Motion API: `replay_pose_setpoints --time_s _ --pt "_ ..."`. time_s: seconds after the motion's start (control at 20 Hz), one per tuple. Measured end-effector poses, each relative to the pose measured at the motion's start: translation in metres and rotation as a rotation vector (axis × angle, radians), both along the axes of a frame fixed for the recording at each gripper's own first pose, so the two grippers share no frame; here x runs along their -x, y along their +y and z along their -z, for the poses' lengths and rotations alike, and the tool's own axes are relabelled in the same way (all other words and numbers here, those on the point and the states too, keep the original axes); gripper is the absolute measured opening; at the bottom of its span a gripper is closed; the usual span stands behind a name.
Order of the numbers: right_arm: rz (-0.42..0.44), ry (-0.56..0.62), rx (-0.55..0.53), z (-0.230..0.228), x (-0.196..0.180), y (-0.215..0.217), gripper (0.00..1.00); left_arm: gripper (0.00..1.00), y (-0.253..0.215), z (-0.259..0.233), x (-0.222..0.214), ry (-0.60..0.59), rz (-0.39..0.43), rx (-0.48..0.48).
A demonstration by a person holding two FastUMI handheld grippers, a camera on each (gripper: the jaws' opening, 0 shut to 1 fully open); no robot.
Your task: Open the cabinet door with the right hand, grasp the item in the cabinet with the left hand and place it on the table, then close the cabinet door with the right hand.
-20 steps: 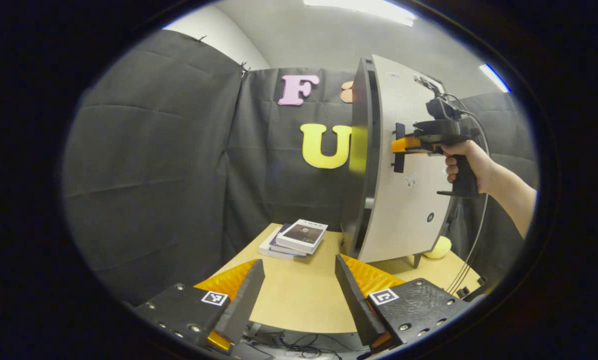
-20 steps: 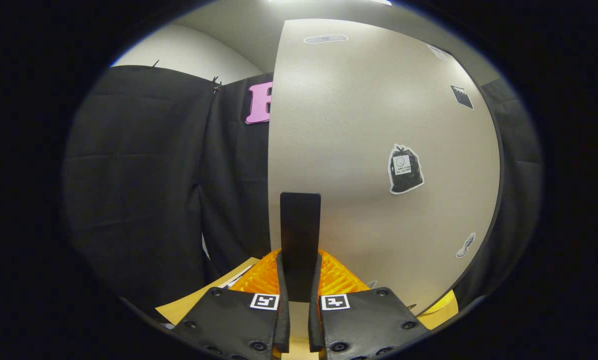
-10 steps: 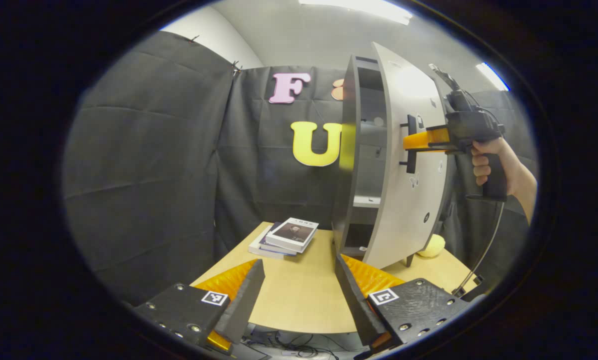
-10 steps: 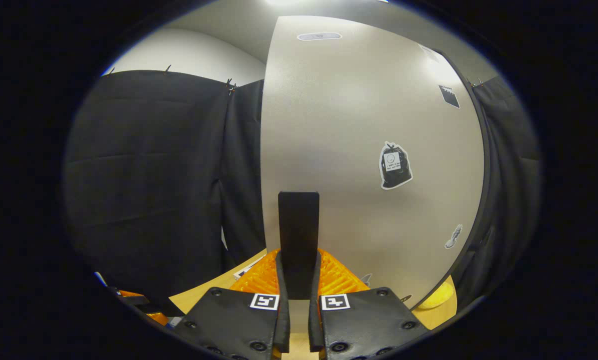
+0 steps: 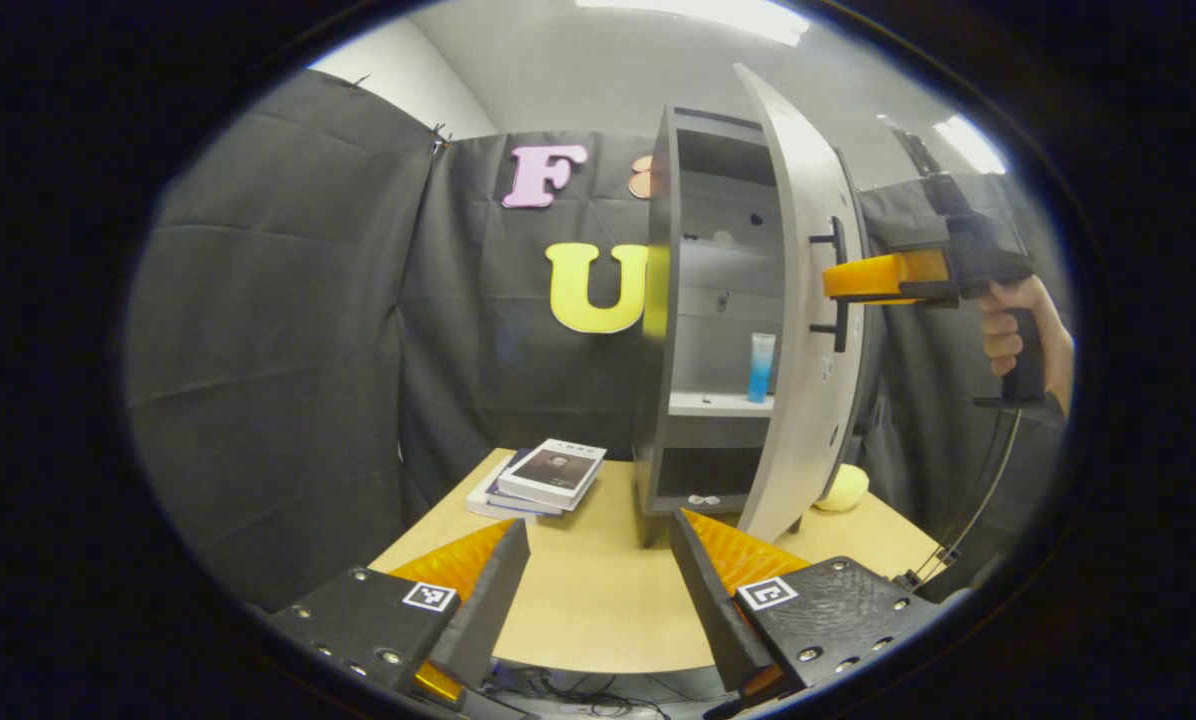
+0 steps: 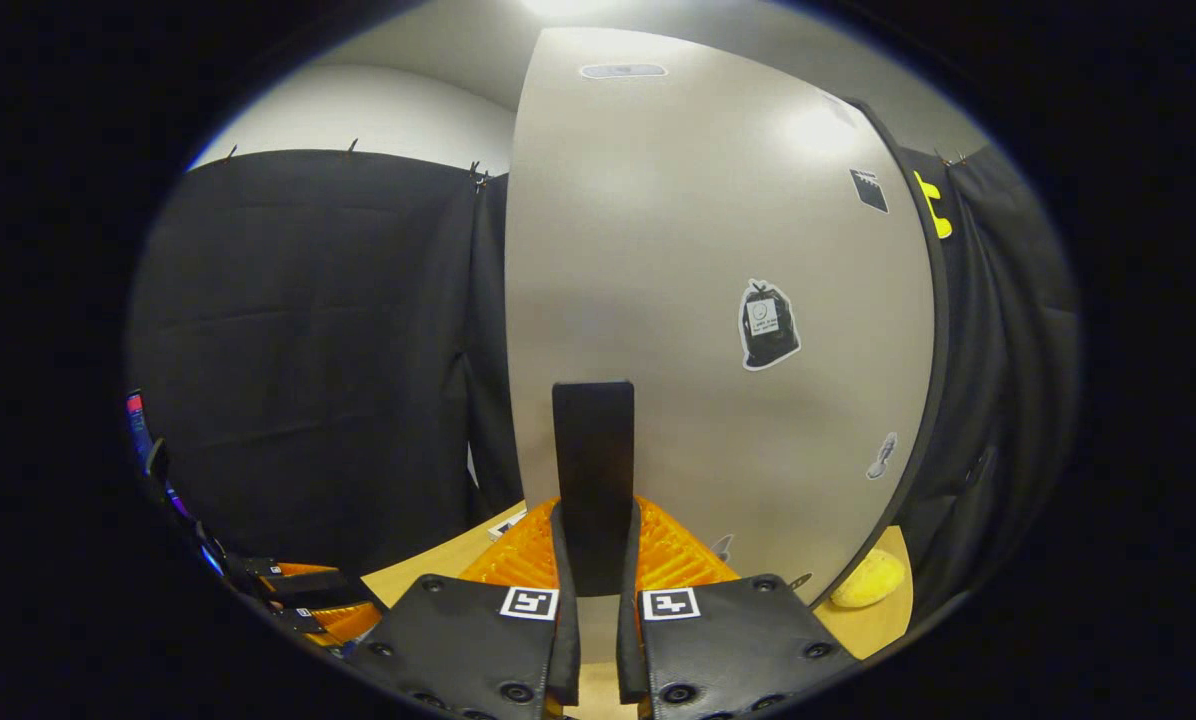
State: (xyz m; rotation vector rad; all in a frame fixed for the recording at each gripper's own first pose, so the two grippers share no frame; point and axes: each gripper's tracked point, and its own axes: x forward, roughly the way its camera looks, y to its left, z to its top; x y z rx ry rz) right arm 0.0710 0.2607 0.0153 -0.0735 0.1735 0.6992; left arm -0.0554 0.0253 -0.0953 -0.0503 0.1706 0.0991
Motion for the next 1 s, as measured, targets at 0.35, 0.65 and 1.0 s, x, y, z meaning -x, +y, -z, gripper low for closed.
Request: replay_pose_setpoints --time_s 0.35,0.65,1.0 --pt "0.043 0.022 -0.035 0.001 0.0 -0.018 0.17 0.87 -0.026 -0.014 -0.031 -0.013 0.099 -0.019" --pt "0.141 0.016 -0.062 0.0 0.02 -0.058 0.16 0.87 -0.062 -0.012 -0.051 -0.005 0.209 -0.039" --pt "0.236 0.04 -0.101 0.0 0.032 -0.096 0.15 0.87 -0.092 -0.014 -0.073 -0.008 0.289 -0.042"
